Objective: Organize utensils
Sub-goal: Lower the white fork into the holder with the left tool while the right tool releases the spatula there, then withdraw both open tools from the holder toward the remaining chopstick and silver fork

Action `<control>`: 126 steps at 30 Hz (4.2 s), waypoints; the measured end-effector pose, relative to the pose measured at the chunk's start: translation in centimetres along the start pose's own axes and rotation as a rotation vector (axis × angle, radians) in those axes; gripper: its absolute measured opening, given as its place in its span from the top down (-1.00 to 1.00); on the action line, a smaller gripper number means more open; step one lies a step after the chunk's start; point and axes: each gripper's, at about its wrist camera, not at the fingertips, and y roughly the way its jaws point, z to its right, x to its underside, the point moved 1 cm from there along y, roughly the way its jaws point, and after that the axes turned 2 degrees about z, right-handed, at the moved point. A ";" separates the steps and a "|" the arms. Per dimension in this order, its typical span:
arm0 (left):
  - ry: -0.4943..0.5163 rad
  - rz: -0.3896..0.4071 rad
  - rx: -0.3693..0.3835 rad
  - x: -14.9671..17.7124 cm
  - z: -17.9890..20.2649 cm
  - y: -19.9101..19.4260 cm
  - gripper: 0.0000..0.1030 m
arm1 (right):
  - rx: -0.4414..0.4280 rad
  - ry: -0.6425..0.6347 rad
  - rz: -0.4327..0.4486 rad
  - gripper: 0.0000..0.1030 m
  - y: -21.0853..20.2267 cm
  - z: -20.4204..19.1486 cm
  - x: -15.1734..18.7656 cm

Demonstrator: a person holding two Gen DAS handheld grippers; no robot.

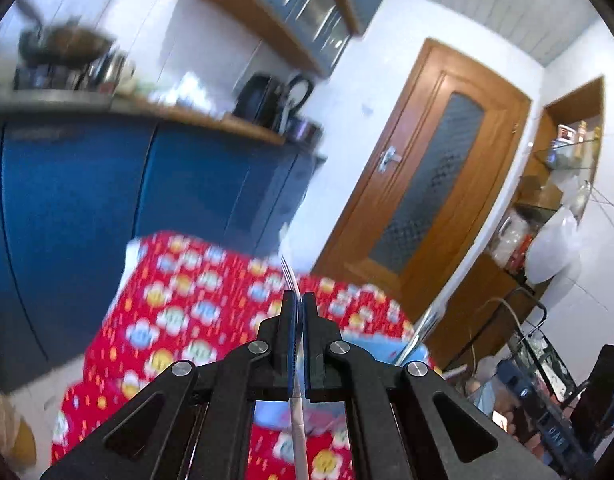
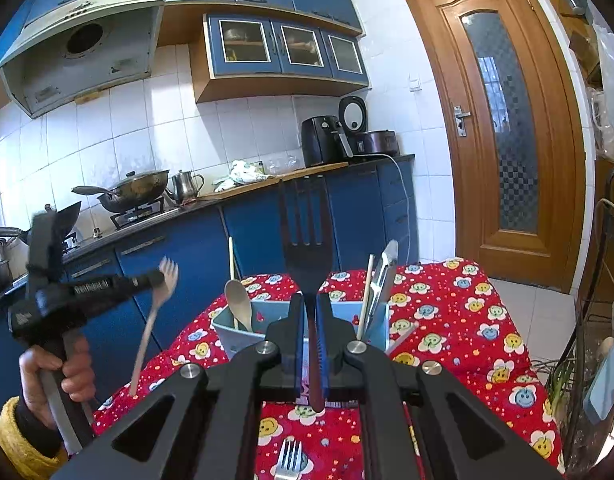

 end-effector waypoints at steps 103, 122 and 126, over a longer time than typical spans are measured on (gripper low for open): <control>0.080 -0.469 -0.191 14.8 3.4 -1.0 0.35 | 0.035 0.180 -0.205 0.39 -4.2 3.8 8.6; 0.124 -0.673 -0.207 17.8 6.0 1.9 0.35 | 0.036 0.252 -0.187 0.31 -5.4 6.6 9.9; 0.125 -0.688 -0.211 17.8 6.1 2.1 0.35 | 0.037 0.263 -0.185 0.31 -5.5 7.0 10.1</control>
